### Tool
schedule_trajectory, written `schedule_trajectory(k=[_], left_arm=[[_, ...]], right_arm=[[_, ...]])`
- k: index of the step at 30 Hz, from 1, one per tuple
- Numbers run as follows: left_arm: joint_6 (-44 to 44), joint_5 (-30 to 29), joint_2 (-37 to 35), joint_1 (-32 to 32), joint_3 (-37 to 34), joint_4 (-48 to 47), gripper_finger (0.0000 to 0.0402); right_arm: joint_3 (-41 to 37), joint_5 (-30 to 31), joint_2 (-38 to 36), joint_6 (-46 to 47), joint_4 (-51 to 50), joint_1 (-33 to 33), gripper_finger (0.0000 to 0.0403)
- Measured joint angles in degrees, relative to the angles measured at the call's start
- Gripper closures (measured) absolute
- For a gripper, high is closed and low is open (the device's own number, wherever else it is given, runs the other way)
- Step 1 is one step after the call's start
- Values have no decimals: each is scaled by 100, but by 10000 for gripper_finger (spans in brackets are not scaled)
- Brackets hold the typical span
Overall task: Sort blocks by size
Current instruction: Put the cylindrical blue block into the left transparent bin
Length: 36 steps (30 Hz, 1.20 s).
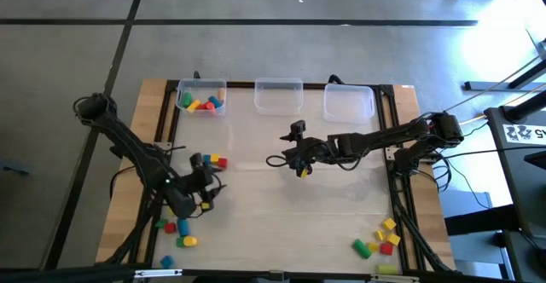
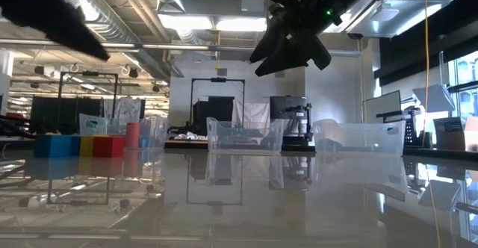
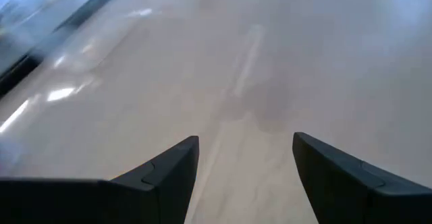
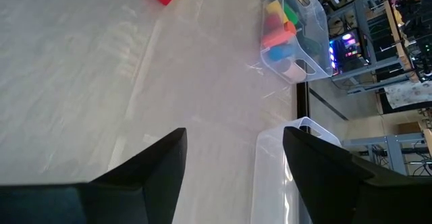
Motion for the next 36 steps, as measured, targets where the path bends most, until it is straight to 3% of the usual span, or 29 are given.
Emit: schedule_trajectory(k=[4, 10, 14, 22, 26, 31, 36], left_arm=[[1148, 526, 7, 78, 156, 655, 166], [850, 1067, 4, -103, 843, 250, 167], [-422, 1731, 4, -304, 1137, -317, 167], [-4389, 3338, -1, -669, 1142, -1111, 167], [-6112, 3685, 2, -936, 1054, -1404, 167], [-7387, 3780, 57, -1259, 1047, -1745, 167], [-8071, 4078, 257, -1418, 1047, -1812, 167]], right_arm=[[0, 0, 0, 0, 4, 0, 152], [0, 1, 2, 0, 7, 0, 152], [0, -1, 2, 0, 9, 0, 152], [0, -1, 2, -5, 9, 0, 152], [0, -1, 3, -34, 9, 0, 152], [0, 1, 4, -150, 9, 0, 152], [0, 1, 4, -160, 11, 0, 152]])
